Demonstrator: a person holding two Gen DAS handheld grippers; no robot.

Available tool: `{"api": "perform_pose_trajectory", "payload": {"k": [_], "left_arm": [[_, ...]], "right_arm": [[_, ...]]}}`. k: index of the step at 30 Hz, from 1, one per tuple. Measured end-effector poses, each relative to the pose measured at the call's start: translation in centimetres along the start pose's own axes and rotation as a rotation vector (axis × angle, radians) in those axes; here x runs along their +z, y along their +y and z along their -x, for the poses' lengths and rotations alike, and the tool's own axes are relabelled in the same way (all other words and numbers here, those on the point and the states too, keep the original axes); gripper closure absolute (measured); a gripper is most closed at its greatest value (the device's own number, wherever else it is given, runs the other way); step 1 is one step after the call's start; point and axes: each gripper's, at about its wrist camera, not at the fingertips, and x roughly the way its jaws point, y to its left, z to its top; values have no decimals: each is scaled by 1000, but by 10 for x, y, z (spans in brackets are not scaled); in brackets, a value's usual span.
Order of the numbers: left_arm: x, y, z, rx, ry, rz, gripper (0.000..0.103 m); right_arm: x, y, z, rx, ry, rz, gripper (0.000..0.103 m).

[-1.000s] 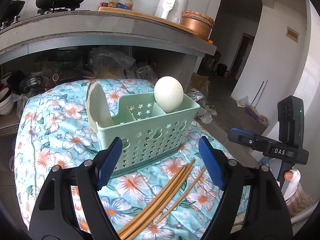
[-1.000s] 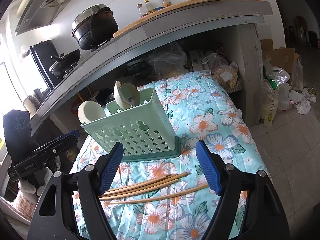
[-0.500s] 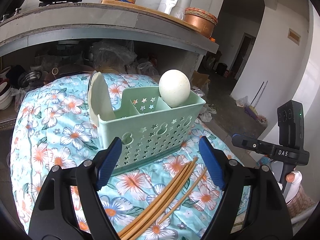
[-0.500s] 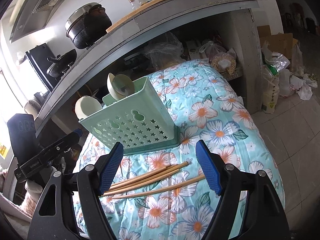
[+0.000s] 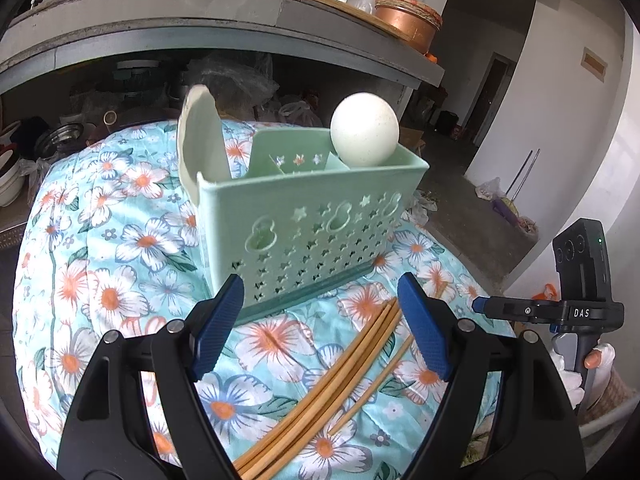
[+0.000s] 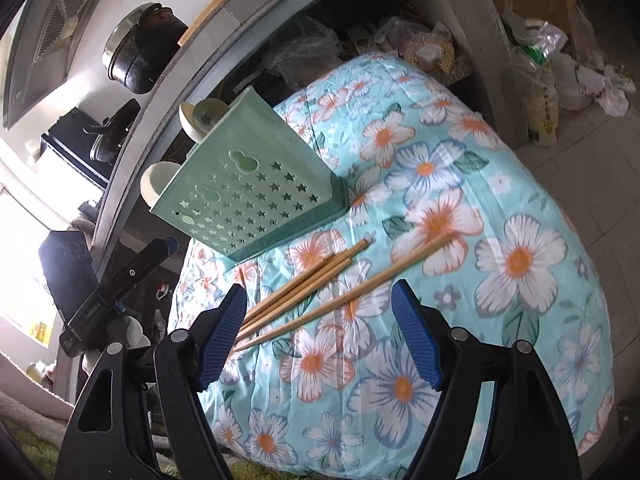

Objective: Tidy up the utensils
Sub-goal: 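Close the left tool on several chopsticks while the right tool grasps a single chopstick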

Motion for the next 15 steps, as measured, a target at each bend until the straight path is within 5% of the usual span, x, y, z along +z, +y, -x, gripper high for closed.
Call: {"api": "perform_pose_trajectory", "payload": {"k": [3,15], "left_arm": [[-12,-3,-9,-6,45,-20,28],[-39,-28,-23,-118,141,-138,65]], "right_arm": [[-5,-8,-9,31,32,-52,31],[6,-37,-41,-46,61,-261,55]]}}
